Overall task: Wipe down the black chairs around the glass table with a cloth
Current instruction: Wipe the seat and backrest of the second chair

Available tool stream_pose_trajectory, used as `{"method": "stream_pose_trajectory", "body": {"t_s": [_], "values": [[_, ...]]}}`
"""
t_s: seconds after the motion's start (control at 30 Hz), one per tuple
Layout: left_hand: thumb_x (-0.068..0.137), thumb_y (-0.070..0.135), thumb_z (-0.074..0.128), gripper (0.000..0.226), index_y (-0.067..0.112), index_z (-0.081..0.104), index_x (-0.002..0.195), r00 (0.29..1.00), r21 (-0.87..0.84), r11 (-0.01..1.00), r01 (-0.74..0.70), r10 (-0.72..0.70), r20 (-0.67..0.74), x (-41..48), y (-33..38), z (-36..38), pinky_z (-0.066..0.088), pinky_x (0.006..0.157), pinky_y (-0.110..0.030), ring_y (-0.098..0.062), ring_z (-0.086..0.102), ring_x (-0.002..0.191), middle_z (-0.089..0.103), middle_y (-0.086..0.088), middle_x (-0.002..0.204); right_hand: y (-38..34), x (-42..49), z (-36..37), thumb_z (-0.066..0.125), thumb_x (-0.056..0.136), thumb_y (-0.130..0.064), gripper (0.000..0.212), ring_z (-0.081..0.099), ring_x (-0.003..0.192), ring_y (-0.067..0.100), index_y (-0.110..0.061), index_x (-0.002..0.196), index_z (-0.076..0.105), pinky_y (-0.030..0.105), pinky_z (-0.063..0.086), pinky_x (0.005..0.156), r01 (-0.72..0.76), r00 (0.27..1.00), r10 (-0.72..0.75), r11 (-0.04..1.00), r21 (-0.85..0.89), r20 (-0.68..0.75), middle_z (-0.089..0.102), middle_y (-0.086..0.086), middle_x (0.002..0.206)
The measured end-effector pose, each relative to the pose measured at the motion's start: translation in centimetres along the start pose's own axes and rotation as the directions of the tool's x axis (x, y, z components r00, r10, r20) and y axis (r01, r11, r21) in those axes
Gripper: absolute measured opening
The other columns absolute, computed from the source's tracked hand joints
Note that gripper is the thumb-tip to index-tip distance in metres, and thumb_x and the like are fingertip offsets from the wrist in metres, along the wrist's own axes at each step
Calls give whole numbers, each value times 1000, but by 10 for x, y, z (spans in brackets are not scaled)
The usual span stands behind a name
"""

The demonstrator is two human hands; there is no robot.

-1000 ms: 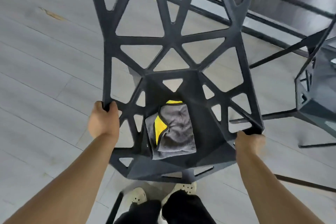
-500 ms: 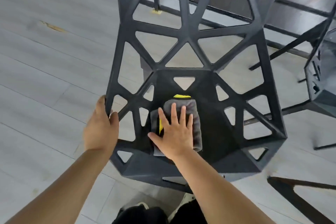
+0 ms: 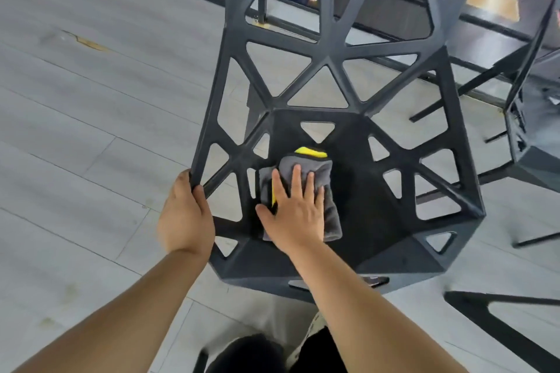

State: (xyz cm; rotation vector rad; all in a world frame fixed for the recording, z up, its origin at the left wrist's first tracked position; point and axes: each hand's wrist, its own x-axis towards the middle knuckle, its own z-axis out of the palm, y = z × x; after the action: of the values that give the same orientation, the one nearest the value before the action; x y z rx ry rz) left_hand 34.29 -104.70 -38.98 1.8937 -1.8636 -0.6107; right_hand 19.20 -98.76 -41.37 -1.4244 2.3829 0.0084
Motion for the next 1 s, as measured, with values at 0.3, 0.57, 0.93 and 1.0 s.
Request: {"method": "stream_pose_trajectory", "body": {"t_s": [0.3, 0.57, 0.93, 1.0], "values": [[101, 24, 27, 37, 15, 36, 136, 999, 29, 1000, 1, -3, 45, -6, 1, -8, 43, 75, -45, -40, 56, 97, 58, -12, 121, 63, -56, -3, 27, 90, -54, 64, -7, 147, 24, -42, 149, 6, 43, -2, 119, 23, 998, -27, 998, -55, -63, -3, -2, 160], [101, 20, 30, 37, 8, 37, 135, 1000, -16, 1000, -20, 21, 17, -7, -2, -5, 43, 80, -47, -40, 53, 104, 55, -14, 125, 125, -76, -16, 33, 92, -54, 66, -11, 145, 31, -39, 150, 7, 52, -6, 116, -362, 930, 354, 928, -86, -98, -7, 7, 160], [99, 14, 33, 36, 1, 39, 132, 995, 38, 995, -97, 99, -34, -3, -7, 3, 39, 73, -46, -41, 52, 102, 54, -18, 124, -57, -89, 39, 33, 83, -54, 70, 26, 139, 40, -20, 144, 37, 57, 14, 113, 2, 990, -10, 998, -57, -142, 31, 15, 152], [99, 14, 33, 36, 1, 39, 131, 995, 47, 994, -98, 100, -30, -3, -8, 2, 38, 71, -45, -42, 51, 101, 54, -18, 124, -37, -92, 39, 34, 85, -53, 67, 27, 139, 38, -25, 145, 33, 56, 17, 113, 98, 982, -113, 990, -105, -150, 32, 12, 151]]}}
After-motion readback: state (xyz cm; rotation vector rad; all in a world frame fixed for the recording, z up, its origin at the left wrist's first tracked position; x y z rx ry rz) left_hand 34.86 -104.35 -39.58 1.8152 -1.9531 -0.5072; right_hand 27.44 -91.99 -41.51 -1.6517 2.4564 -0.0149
